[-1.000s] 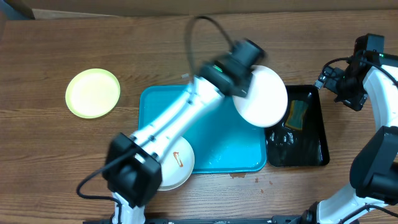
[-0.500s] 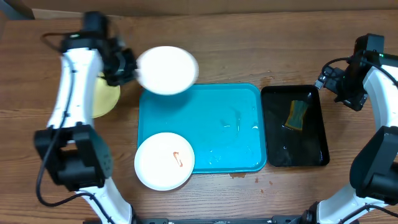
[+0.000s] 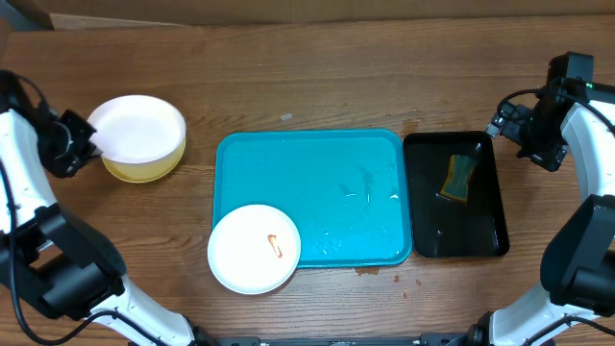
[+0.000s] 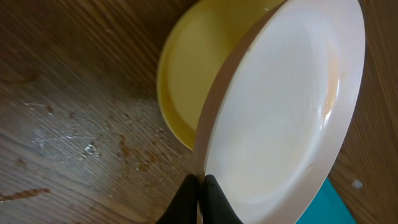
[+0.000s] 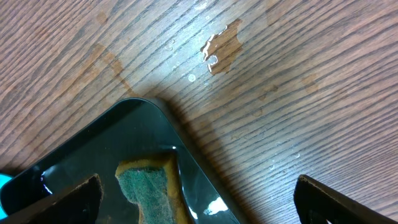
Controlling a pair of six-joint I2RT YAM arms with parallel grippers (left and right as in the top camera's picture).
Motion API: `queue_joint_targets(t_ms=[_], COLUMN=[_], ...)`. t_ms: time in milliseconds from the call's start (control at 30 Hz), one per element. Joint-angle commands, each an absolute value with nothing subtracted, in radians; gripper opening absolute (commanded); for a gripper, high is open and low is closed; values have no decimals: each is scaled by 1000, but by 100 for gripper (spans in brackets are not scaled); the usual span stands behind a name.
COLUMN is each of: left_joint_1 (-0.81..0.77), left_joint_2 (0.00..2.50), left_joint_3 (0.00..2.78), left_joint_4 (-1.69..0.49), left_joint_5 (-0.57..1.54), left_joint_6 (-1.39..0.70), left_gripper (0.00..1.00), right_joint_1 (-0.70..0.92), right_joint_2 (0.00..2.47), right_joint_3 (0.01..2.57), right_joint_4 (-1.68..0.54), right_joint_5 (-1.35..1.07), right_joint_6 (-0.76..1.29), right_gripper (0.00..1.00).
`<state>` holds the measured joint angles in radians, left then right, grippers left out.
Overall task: Clean dirty plates on tray and stack at the side
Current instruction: 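Carry the white plate left and stack it on the yellow plate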
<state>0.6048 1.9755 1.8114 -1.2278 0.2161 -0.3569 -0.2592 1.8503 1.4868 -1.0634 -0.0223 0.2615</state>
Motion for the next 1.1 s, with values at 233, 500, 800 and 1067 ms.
queue_joint_targets(t_ms=[233, 500, 800, 1067], left_joint_1=[623, 596, 561, 560], left_joint_2=[1975, 1975, 1975, 1975], left_joint_3=[1813, 1806, 1734, 1718], left_joint_4=[-1176, -1142, -1066, -1055], left_joint_5=[119, 119, 119, 124], left_joint_6=[-344, -345, -345, -344], left_gripper=[4, 4, 4, 52], right_joint_1=[-258, -258, -258, -258], right_joint_2=[1827, 1827, 1827, 1827], right_joint_3=[1504, 1504, 1504, 1504], right_joint_4=[-1059, -1059, -1059, -1059], right_joint_5=[-27, -27, -27, -27], right_joint_6=[264, 264, 265, 264], right_gripper=[100, 100, 100, 100])
